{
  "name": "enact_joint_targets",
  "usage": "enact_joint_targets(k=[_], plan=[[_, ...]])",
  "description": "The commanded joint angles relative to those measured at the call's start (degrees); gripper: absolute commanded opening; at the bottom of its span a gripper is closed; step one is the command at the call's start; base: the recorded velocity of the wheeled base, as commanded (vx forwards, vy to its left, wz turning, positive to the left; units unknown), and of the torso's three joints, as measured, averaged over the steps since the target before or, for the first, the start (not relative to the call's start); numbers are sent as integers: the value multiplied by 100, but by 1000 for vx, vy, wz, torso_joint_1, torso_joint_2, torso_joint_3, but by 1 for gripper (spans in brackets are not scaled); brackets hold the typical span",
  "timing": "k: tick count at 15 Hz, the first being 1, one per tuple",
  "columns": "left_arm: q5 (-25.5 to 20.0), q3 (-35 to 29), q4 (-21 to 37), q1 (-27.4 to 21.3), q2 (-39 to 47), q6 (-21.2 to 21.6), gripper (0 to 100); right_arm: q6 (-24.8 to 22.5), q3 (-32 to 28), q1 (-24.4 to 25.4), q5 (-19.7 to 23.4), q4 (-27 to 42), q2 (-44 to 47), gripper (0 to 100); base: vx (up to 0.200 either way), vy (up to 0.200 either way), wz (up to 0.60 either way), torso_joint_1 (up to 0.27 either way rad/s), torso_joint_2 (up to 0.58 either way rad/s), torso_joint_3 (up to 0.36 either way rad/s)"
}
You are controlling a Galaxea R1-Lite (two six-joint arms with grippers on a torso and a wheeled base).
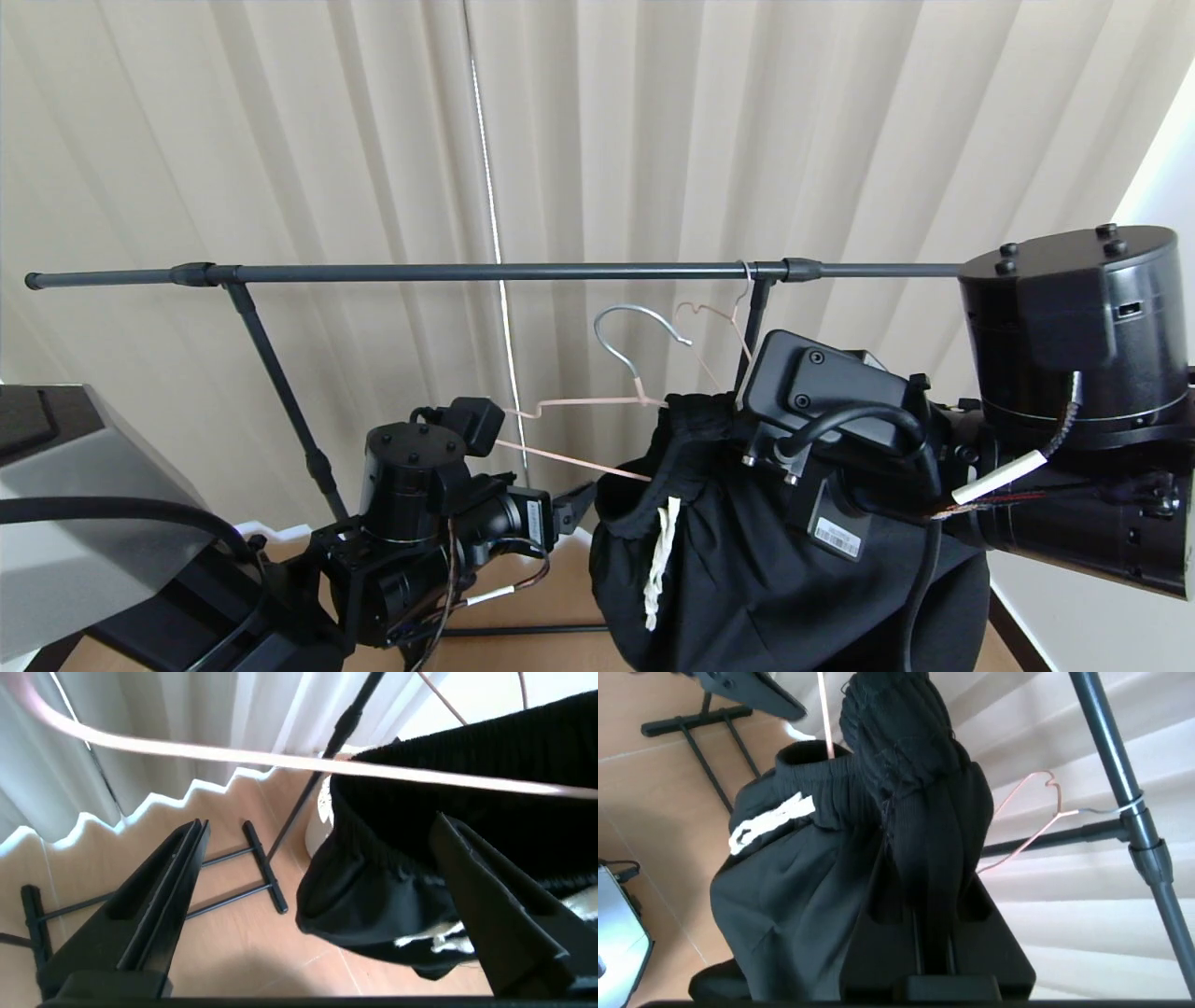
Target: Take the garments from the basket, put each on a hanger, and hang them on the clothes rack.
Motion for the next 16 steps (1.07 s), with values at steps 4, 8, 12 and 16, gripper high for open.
enact_joint_targets(k=[4,8,12,16], plan=[[27,-9,-11,-137,85,-1,100,17,35,174,9,-107,-92,0,0,0,0,0,0,0],[19,123,-81,-243,156,25,100,9,9,191,9,-133,-154,0,0,0,0,0,0,0],[1,369,-81,-339,279,342,100,132,35,182,0,-564,-224,0,0,0,0,0,0,0],[1,342,-99,-348,419,403,100,343,26,182,9,-573,-312,0,0,0,0,0,0,0]])
